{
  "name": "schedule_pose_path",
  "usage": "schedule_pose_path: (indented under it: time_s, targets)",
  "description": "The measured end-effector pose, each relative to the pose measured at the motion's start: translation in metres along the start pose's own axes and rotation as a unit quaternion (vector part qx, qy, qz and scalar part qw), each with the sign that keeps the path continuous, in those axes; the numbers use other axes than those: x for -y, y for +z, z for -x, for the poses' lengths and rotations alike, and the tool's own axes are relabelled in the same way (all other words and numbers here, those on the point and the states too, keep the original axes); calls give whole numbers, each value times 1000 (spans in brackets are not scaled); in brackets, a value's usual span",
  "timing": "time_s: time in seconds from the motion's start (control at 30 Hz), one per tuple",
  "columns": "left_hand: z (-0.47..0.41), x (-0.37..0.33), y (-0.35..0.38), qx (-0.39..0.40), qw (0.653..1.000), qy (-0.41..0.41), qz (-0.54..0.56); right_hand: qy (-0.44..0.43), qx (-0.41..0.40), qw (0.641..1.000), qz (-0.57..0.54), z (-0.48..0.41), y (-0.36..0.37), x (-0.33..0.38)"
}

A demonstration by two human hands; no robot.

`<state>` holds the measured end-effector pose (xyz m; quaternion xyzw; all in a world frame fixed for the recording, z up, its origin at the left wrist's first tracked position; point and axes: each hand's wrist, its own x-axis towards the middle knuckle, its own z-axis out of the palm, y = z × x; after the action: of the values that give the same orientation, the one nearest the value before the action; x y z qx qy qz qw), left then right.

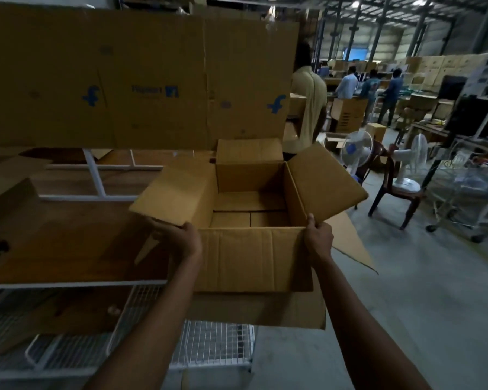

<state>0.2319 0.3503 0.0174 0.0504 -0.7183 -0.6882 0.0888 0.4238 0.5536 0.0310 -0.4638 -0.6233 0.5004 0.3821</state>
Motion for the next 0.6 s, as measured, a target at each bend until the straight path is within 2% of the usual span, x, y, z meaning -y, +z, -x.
schedule_pose_path:
  time_s: [0.07, 0.1, 0.13, 0.2, 0.27, 0.3, 0.37, 0.47, 0.53, 0.6]
  targets:
    - [18, 6, -2, -29, 993, 103, -55, -10, -20, 1000, -4, -1, 3, -5]
    - [24, 9, 0, -15, 982, 166, -91, -21, -32, 999, -13, 0, 6, -9]
    - [27, 10, 3, 25, 964, 228, -136, -36, -47, 998, -25, 0, 8, -12]
    - [25, 16, 10, 142, 905, 316, -248, -63, -79, 993, -68, 4, 12, -16]
    - [17, 25, 14, 223, 842, 348, -348, -60, -111, 982, -140, 10, 14, -17]
    - [12, 29, 14, 242, 823, 351, -376, -55, -129, 976, -168, 13, 16, -16]
    - [8, 34, 11, 253, 815, 351, -387, -71, -175, 969, -162, 21, 19, -17]
    - [12, 34, 5, 254, 815, 356, -381, -170, -234, 956, -40, 31, 27, -18]
    - [14, 32, 3, 258, 811, 357, -386, -221, -174, 958, 56, 36, 36, -15]
    - [15, 30, 2, 269, 804, 357, -393, -270, -47, 947, 168, 41, 50, -17]
